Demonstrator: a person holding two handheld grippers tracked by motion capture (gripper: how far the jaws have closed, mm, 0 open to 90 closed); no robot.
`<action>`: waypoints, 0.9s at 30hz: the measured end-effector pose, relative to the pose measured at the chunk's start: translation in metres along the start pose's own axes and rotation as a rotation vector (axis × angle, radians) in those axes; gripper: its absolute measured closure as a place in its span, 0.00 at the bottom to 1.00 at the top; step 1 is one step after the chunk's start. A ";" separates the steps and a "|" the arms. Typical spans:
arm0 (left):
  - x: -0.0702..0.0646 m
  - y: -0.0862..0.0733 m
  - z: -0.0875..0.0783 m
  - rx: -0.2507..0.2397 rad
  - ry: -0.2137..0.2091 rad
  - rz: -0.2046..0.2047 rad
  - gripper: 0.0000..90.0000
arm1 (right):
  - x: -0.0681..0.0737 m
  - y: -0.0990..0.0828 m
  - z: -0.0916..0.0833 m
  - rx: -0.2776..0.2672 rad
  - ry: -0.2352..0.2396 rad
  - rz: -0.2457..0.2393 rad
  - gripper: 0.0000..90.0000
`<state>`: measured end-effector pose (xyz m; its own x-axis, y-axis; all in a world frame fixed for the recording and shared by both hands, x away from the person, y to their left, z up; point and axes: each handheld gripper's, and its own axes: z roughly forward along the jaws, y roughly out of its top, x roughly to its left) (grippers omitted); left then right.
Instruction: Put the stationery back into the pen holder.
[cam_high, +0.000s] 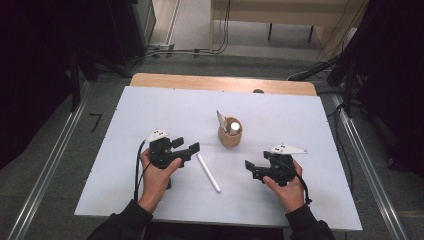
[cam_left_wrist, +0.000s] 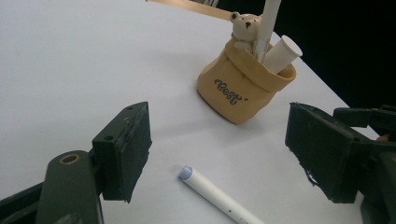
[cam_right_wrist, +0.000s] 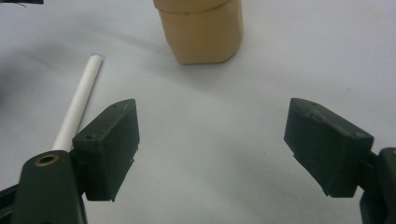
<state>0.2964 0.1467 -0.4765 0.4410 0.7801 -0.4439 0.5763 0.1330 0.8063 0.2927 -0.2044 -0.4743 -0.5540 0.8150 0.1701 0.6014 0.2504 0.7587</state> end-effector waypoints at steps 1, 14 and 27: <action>0.000 0.000 -0.001 0.001 -0.001 0.001 0.26 | 0.000 0.000 0.000 0.000 0.001 -0.001 0.19; 0.010 -0.004 -0.009 0.010 0.029 -0.016 0.24 | 0.007 0.000 0.002 -0.001 0.006 -0.014 0.18; 0.023 -0.005 -0.013 0.026 0.072 -0.047 0.20 | 0.025 0.003 0.013 0.004 0.024 -0.046 0.18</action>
<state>0.2944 0.1722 -0.4858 0.3633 0.8153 -0.4510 0.6136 0.1549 0.7743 0.2884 -0.1768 -0.4757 -0.5948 0.7897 0.1503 0.5775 0.2896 0.7633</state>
